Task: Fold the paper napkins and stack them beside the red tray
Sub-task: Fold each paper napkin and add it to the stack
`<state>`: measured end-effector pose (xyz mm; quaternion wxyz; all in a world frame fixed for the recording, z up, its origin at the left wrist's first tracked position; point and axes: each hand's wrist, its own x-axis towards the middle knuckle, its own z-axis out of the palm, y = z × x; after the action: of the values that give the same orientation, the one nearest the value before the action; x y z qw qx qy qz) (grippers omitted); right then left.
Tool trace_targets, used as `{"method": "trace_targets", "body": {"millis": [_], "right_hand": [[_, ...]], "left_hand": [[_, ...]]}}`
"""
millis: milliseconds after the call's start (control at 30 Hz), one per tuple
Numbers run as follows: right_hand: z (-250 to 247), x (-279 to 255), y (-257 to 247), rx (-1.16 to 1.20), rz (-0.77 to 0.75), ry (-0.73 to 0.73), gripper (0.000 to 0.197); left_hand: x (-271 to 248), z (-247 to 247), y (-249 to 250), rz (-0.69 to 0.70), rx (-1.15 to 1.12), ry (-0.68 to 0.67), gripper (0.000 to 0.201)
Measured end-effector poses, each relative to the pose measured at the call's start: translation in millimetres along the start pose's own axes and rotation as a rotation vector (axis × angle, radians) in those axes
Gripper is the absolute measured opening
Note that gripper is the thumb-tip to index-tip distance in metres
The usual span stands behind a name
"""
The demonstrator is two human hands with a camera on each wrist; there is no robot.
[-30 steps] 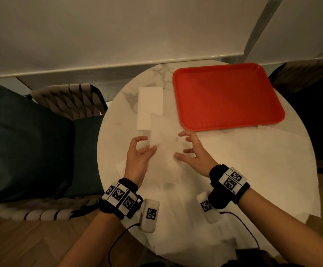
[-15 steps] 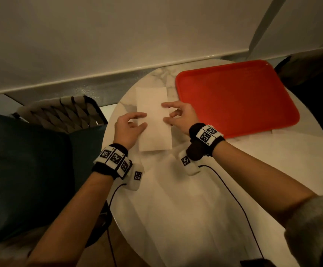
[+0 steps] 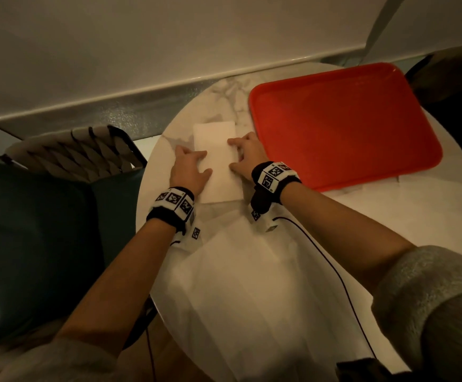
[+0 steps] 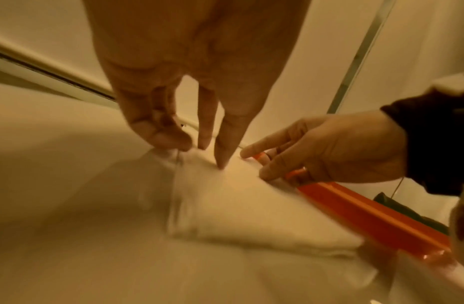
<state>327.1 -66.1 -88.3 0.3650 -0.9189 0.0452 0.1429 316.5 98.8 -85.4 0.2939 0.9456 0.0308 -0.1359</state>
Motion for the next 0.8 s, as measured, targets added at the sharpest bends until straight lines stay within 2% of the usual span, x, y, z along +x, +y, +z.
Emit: {"method": "trace_targets", "body": {"millis": [100,200,300,400,467,567,700,800], "right_hand": [[-24,-19,-3,0.045,-0.038,0.022,0.056],[-62,-58,2,0.014,-0.064,0.050,0.042],[-99,-109,18,-0.008,-0.013,0.042,0.032],[-122,-161,52,-0.003,0.063,-0.038,0.031],[-129,-194,80,-0.038,0.138,-0.084,0.034],[-130,-243,121,-0.062,0.225,-0.119,0.035],[-117,-290,163,-0.044,0.205,-0.127,0.034],[-97,-309,183,-0.085,0.156,-0.188,0.040]], "left_hand": [[-16,-12,12,0.028,0.043,0.053,0.050],[-48,-18,32,0.114,-0.003,0.072,0.029],[-93,-7,57,0.173,-0.076,-0.030,0.013],[-142,29,78,0.206,-0.094,-0.191,0.011],[-169,60,85,0.207,-0.031,-0.257,0.018],[-196,97,93,0.203,0.104,-0.290,0.040],[-213,122,103,0.140,0.245,-0.251,0.065],[-216,133,106,0.101,0.342,-0.199,0.068]]}}
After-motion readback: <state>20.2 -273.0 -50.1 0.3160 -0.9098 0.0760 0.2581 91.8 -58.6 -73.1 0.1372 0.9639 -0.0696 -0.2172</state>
